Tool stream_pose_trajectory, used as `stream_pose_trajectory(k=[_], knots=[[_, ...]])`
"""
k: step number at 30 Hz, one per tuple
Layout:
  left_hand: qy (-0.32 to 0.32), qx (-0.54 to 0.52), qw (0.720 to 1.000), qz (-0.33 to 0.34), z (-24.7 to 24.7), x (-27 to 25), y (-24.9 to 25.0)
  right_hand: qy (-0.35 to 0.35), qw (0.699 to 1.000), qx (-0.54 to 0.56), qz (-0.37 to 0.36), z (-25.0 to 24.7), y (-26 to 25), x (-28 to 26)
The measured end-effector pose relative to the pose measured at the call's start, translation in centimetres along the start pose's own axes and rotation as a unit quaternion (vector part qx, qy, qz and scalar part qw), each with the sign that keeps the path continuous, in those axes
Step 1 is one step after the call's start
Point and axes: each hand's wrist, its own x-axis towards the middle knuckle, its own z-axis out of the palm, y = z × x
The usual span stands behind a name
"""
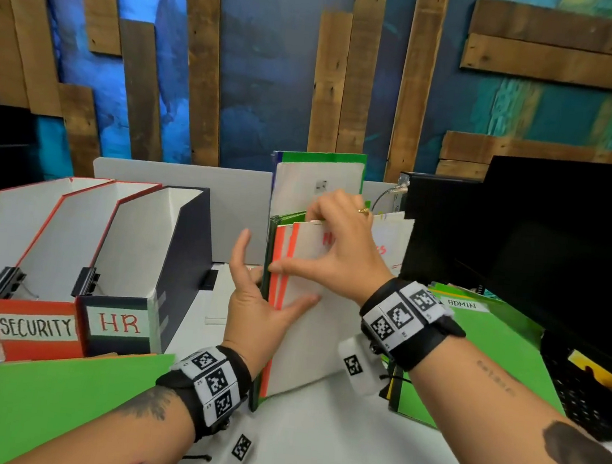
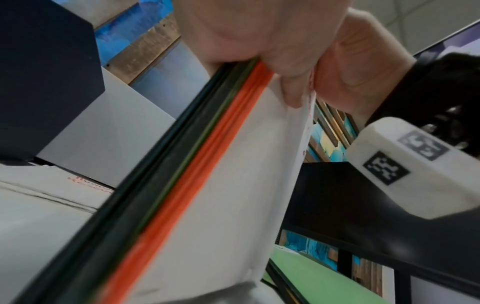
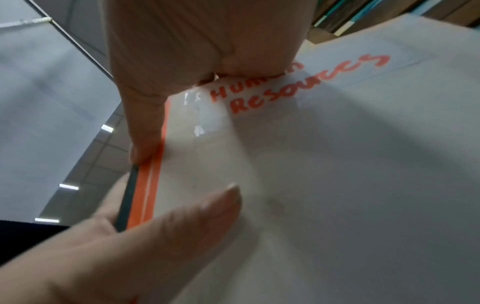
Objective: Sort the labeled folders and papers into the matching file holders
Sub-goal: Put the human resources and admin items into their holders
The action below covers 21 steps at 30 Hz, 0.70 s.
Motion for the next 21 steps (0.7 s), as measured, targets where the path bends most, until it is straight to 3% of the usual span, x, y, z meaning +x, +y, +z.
stream_pose_trajectory(k=[3,6,9,10,12,14,16,21], knots=[[0.004,-0.009,1.0,-0.012,-0.3,0.1,0.2,0.06,0.996,0.032,0.056,0.2,0.0,-0.5],[0.017,-0.055,0.997,-0.05,-1.0,0.4,-0.4,0.191,0.962,-0.023,0.192,0.6,1.9,-1.3],[0.024,-0.088,0.994,-0.052,-1.7,0.4,-0.1,0.271,0.867,0.025,0.417,0.4,4.3,-2.2],[0.027,-0.09,0.994,-0.049,-1.8,0.5,0.2,0.263,0.831,0.091,0.482,0.4,5.1,-2.6],[0.027,-0.086,0.995,-0.047,-1.8,0.5,0.2,0.205,0.788,0.263,0.518,0.6,6.2,-3.2],[0.031,-0.069,0.996,-0.049,-1.7,0.6,-0.1,0.136,0.789,0.331,0.5,0.7,6.1,-3.4],[0.03,-0.047,0.997,-0.061,-1.8,1.0,-0.2,0.112,0.796,0.324,0.5,0.8,5.6,-3.3],[-0.031,-0.028,0.995,-0.09,-1.0,1.1,0.3,0.074,0.836,0.19,0.509,2.0,4.3,-2.2]])
